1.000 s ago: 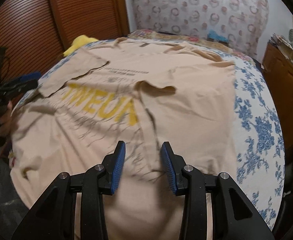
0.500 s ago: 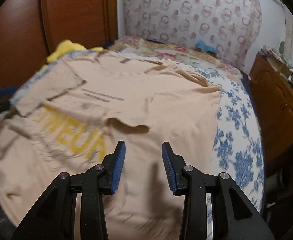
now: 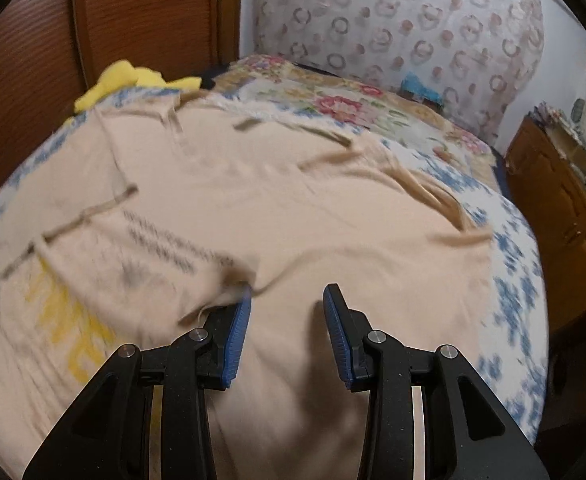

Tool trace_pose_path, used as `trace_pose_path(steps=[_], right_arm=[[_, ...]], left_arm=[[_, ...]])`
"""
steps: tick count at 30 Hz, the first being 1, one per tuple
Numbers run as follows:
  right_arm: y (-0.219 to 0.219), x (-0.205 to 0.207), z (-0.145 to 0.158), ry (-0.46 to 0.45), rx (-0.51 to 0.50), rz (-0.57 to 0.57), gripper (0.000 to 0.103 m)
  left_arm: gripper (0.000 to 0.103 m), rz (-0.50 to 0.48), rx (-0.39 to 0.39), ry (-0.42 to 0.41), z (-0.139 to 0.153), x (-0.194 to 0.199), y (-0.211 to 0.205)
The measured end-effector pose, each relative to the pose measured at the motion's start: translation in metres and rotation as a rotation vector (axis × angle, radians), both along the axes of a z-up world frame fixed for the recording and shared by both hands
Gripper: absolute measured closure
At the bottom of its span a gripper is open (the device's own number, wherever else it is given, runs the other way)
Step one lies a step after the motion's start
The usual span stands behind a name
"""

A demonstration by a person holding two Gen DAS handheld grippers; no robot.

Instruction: Fold small clothes

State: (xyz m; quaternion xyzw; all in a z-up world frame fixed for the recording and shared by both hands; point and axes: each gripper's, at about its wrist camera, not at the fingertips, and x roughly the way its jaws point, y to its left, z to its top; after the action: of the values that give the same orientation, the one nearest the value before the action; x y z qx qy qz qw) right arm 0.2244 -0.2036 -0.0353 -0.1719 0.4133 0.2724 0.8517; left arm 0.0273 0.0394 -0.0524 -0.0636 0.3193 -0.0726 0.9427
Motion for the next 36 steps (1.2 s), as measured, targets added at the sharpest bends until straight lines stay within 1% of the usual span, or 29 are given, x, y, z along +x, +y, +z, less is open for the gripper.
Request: trace_pose_path(steps=[2,4,8,11,19,27,32,35,36], right_arm=[[0.005,-0.003,0.007,0.001,0.046,0.018,0.066],[0.007,-0.006,0.012,-0.006,0.063,0.030,0.066],[-0.001,-0.011,0.015,-0.025,0.036,0.027,0.065],[-0.020,-0.006,0.012,-0.024,0.020,-0.014,0.065],[-0.063,0.007,0.008,0.003,0.035,-0.097,0.065],[-0.070,0.011,-0.002,0.034,0.034,-0.111,0.065],[-0.072,0.009,-0.005,0.029,0.037,-0.118,0.063],[-0.072,0.008,-0.006,0.013,0.045,-0.117,0.059],[-0.072,0.007,-0.007,0.010,0.047,-0.119,0.055]], left_arm=[[0.020,0.004,0.000,0.001,-0.001,0.000,0.003],[0.020,0.006,0.000,0.002,-0.001,0.002,0.005],[0.020,0.013,0.011,0.006,-0.003,0.008,0.009],[0.020,0.021,0.011,0.008,-0.004,0.013,0.012],[0.020,0.042,0.033,0.020,-0.005,0.023,0.020],[0.020,0.048,0.058,0.030,-0.005,0.031,0.024],[0.020,0.044,0.069,0.035,-0.004,0.036,0.025],[0.020,0.045,0.084,0.043,-0.005,0.042,0.028],[0.020,0.048,0.090,0.046,-0.005,0.045,0.029]])
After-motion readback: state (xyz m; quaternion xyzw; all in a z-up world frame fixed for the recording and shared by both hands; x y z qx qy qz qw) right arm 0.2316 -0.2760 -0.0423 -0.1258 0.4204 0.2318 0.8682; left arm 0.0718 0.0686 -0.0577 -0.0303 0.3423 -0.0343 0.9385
